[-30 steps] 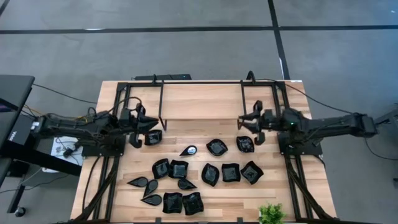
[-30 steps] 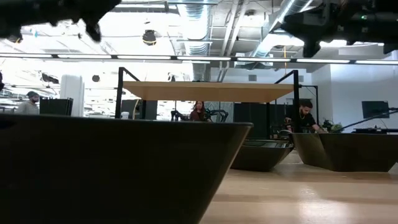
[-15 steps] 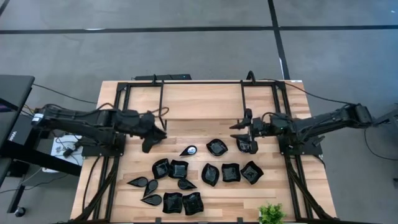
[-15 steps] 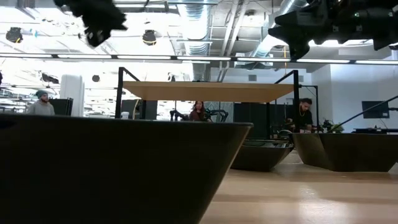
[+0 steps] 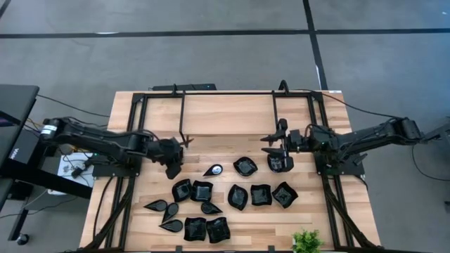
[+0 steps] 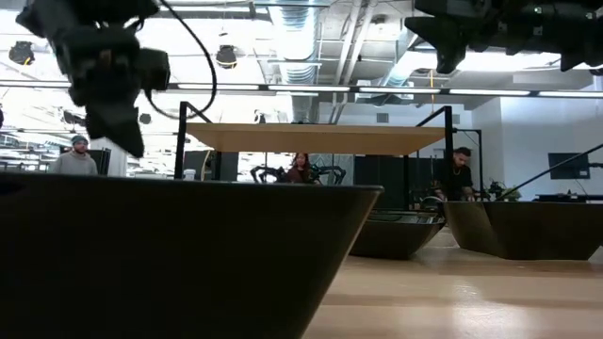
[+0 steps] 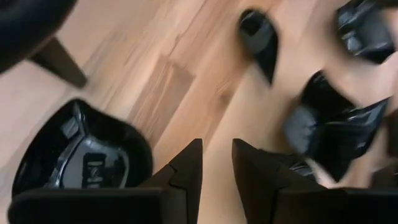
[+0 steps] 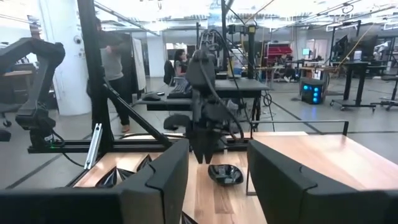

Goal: Pick & Place Mini shaped plates
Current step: Put the black leaf-shaped plate on the shelf

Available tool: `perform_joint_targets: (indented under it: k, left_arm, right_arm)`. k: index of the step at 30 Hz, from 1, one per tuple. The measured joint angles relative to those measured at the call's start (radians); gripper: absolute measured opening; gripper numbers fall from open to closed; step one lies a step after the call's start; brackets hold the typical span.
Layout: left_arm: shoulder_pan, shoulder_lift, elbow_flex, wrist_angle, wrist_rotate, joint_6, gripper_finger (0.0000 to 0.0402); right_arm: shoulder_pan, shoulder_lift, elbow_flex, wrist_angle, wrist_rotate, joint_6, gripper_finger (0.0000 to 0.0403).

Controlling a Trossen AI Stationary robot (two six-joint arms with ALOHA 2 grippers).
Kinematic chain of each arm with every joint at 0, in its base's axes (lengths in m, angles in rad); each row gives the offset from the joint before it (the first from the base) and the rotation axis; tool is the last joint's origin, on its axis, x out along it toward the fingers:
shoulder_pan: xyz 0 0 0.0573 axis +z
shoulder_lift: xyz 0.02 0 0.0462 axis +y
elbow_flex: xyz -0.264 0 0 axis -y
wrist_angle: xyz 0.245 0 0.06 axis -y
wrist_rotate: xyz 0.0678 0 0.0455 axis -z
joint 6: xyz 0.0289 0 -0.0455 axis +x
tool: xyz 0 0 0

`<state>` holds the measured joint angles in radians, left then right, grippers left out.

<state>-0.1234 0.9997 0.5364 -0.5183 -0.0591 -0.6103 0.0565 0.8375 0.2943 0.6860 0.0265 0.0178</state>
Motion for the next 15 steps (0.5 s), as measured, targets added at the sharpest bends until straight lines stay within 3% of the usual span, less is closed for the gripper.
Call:
perform_joint_targets:
  k: [7, 15]
  left_arm:
    - [-0.014, 0.076, -0.061, 0.0, -0.004, 0.003, 0.0101]
    - [-0.021, 0.13, -0.094, 0.003, -0.088, 0.003, 0.0106]
  right_arm:
    - [0.0, 0.0, 0.0, 0.0, 0.0, -0.001, 0.0159]
    - [0.0, 0.0, 0.0, -0.004, 0.0, -0.001, 0.0159]
